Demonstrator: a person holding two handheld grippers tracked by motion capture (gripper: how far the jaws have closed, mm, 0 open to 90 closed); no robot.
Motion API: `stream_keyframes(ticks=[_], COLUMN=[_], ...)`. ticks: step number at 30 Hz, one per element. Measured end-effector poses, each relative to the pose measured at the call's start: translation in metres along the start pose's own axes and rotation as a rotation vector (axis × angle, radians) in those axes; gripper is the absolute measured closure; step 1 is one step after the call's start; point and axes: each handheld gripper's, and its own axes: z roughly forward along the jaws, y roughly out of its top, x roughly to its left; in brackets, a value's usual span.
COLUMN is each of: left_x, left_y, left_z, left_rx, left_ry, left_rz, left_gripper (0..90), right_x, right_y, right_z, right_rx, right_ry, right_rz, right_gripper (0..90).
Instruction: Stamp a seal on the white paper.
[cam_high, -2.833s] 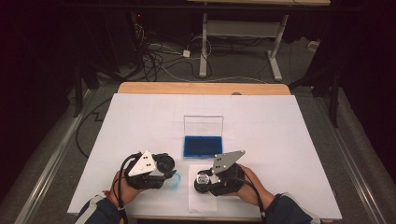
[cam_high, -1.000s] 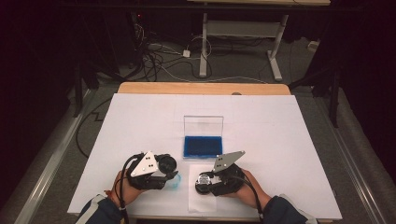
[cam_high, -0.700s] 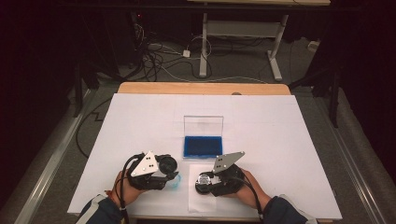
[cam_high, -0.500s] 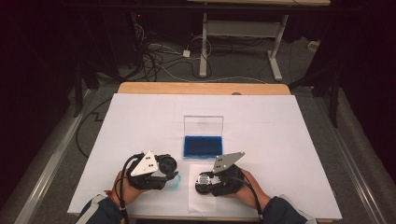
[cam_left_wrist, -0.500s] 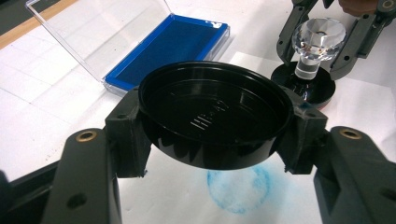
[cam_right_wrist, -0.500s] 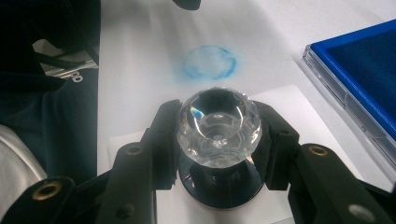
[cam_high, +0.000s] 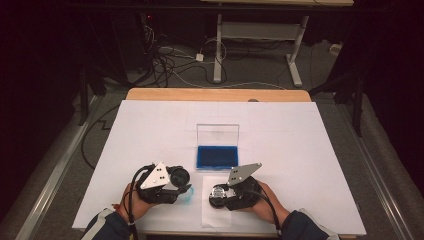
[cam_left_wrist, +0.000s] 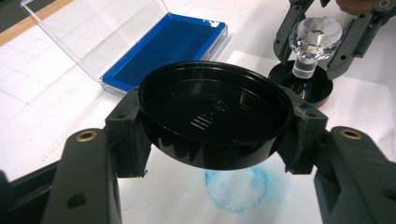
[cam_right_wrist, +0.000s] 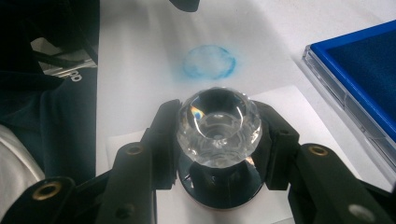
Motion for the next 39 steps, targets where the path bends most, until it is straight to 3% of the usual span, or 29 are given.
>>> stream_keyframes(ticks=[20, 28, 39], left_x=[0.001, 0.001, 0.001], left_y=[0.000, 0.001, 0.001], left_z=[0.001, 0.000, 0.001], left_rx=[0.002, -0.003, 0.001], left_ry=[-0.017, -0.016, -0.016], left_rz=[-0.002, -0.001, 0.000], left_gripper=[35.8, 35.8, 35.8], right_x=[0.000, 0.003, 0.003], right_y=[-0.001, 0.003, 0.011], right_z=[0.001, -0.002, -0.020], right_rx=[-0.003, 0.016, -0.035], right_ry=[0.003, -0.015, -0.039], right_rz=[0.003, -0.032, -0.026], right_gripper=[57.2, 57.1, 57.1])
